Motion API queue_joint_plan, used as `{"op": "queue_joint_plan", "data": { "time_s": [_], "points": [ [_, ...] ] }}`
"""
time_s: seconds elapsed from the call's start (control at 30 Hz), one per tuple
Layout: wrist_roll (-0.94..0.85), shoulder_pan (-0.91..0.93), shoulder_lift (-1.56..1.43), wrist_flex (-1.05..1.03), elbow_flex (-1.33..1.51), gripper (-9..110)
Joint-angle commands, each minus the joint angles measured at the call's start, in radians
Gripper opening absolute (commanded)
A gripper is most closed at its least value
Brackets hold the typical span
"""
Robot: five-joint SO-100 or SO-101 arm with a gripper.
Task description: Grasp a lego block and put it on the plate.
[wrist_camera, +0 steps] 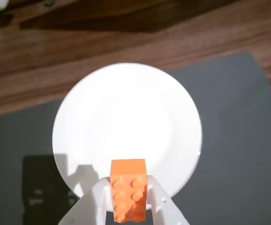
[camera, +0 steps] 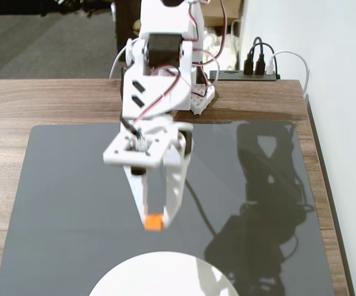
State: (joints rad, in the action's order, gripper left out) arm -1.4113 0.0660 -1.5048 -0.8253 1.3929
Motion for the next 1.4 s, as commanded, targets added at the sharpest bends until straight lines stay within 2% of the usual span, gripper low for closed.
{"op": "queue_joint_plan", "data": {
  "time_s": [0.0, 0.4, 0.73, 0.87, 0.93, 0.97, 1.37],
  "points": [
    [-0.006, -0.008, 0.037, 0.020, -0.084, 4],
    [-0.006, -0.025, 0.299, 0.100, -0.146, 4],
    [-0.002, -0.038, 0.382, 0.127, -0.146, 4],
    [0.003, -0.043, 0.385, 0.130, -0.146, 9],
    [0.034, -0.044, 0.383, 0.138, -0.147, 22],
    [0.038, -0.044, 0.380, 0.138, -0.147, 23],
    [0.037, -0.037, 0.348, 0.101, -0.147, 24]
  ]
}}
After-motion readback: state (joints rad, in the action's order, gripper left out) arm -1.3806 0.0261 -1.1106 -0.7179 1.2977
